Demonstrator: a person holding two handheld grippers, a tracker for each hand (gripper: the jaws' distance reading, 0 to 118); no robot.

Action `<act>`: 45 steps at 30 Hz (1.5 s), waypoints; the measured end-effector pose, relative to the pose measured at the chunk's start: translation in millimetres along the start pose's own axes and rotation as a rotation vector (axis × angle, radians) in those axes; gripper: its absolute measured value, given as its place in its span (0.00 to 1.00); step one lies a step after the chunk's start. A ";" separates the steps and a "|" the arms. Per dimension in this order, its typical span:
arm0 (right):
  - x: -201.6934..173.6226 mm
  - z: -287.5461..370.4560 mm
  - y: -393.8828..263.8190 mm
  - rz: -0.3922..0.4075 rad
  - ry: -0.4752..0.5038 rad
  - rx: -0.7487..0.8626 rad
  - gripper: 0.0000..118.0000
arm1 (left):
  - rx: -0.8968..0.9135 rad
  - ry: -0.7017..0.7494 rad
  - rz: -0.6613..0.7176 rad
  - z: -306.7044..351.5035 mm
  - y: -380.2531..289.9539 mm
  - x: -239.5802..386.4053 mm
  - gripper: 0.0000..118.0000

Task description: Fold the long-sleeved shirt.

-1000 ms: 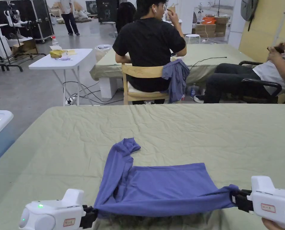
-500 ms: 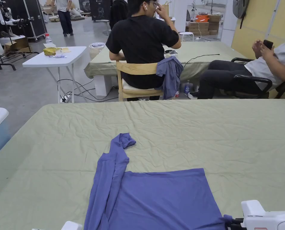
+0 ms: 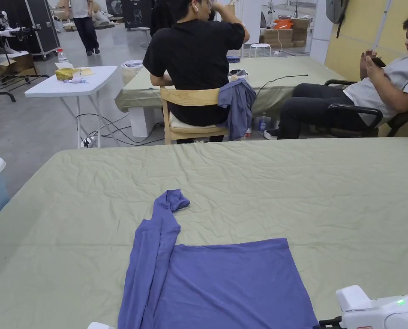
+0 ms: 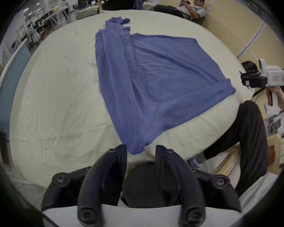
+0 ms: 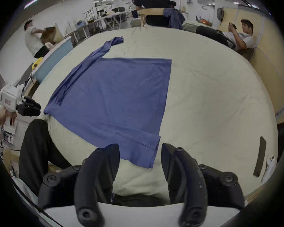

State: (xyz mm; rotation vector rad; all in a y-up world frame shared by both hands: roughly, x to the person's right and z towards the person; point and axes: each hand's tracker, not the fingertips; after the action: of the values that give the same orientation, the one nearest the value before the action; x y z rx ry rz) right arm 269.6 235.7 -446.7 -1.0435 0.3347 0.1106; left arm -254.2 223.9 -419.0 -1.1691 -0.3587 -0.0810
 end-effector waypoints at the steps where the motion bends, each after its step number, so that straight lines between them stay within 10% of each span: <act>1: -1.7 8.3 3.0 -0.012 -0.011 0.043 0.50 | 0.029 0.009 0.005 7.2 2.6 -0.9 0.30; 11: -55.8 96.9 55.5 -0.061 -0.047 0.449 0.45 | 0.474 0.147 0.122 96.9 53.0 22.5 0.22; 18: -75.7 110.3 53.4 -0.106 -0.007 0.549 0.01 | 0.580 0.056 0.145 115.1 63.2 34.5 0.00; 40: -23.6 -0.2 158.6 -0.070 0.022 0.395 0.01 | 0.274 0.035 0.128 -32.3 331.6 -58.6 0.00; 45: -11.7 -43.7 176.0 -0.066 0.027 0.343 0.01 | 0.211 0.107 0.133 -94.0 387.3 -78.6 0.33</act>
State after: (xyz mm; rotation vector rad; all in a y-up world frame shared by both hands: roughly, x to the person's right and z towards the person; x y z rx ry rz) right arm 205.5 287.4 -608.7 -0.7160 0.3300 -0.0209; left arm -210.5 281.7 -818.8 -0.9730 -0.1891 0.0107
